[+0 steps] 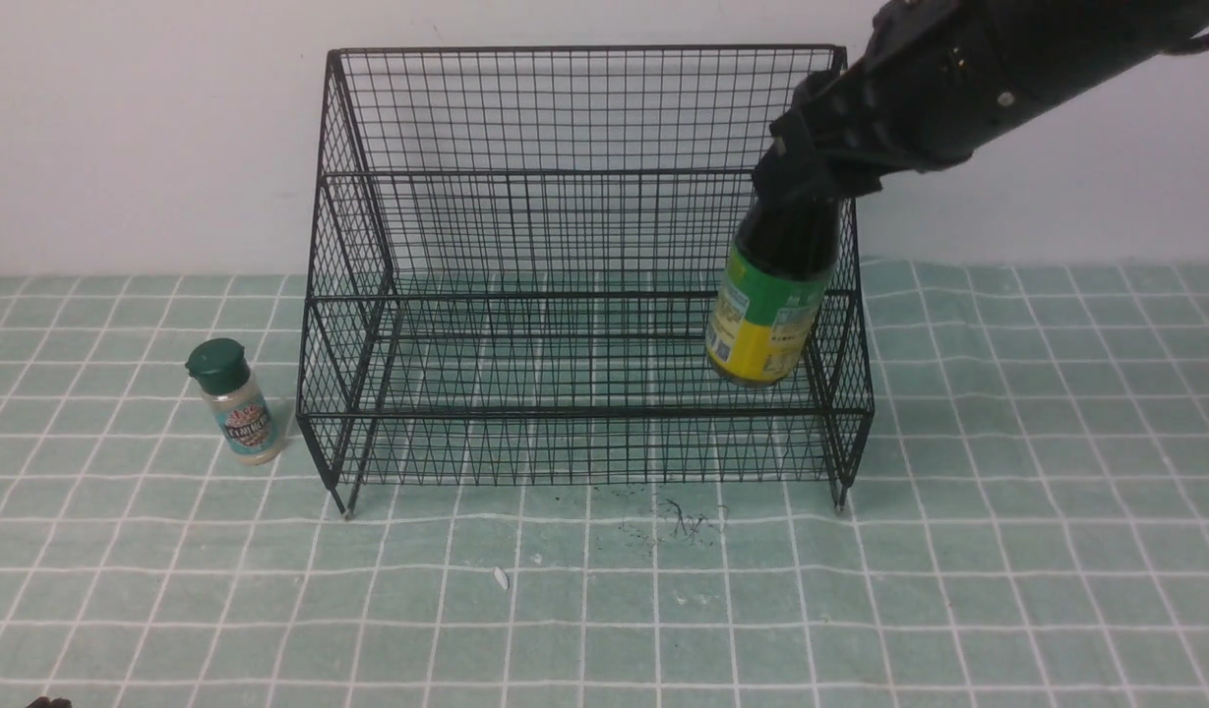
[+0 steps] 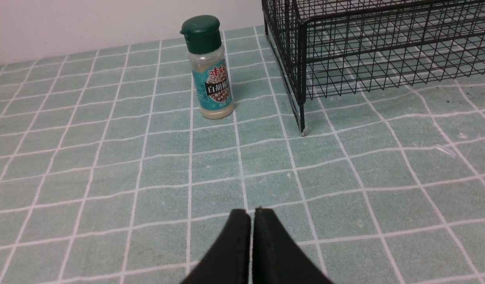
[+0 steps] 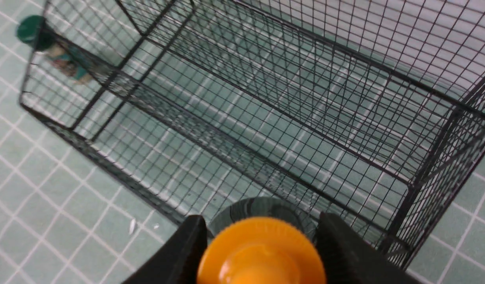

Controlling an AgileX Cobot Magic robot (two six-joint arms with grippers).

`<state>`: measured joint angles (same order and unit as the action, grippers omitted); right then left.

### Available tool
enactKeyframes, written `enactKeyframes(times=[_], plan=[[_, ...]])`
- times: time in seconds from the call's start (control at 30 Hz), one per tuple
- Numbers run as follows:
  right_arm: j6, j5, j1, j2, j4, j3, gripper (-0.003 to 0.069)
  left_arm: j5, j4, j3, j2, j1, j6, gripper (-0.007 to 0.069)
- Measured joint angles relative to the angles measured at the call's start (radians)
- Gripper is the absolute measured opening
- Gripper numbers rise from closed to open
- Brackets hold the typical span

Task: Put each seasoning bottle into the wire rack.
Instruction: Use the right arm to put the condiment bottle back on the shelf, then use the left arm to grab the condiment bottle closest to it

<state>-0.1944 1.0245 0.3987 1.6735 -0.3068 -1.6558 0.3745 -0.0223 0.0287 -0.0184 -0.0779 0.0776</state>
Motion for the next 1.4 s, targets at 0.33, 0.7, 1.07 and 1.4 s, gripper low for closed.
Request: enactKeyframes(times=[0.33, 0.7, 1.07, 1.4], plan=[[0.000, -0.033, 0.000, 0.130, 0.030, -0.001, 0.0328, 0.000, 0.000, 0.000, 0.000, 0.000, 0.000, -0.0006], [0.000, 0.031, 0.000, 0.201, 0.035, -0.004, 0.0337, 0.000, 0.000, -0.001, 0.000, 0.000, 0.000, -0.0006], [0.019, 0.075, 0.000, 0.138, 0.029, -0.004, 0.0444, 0.000, 0.000, -0.001, 0.000, 0.000, 0.000, -0.0006], [0.175, 0.171, 0.000, -0.243, 0.175, -0.004, 0.0291, 0.000, 0.000, -0.001, 0.000, 0.000, 0.000, -0.0006]])
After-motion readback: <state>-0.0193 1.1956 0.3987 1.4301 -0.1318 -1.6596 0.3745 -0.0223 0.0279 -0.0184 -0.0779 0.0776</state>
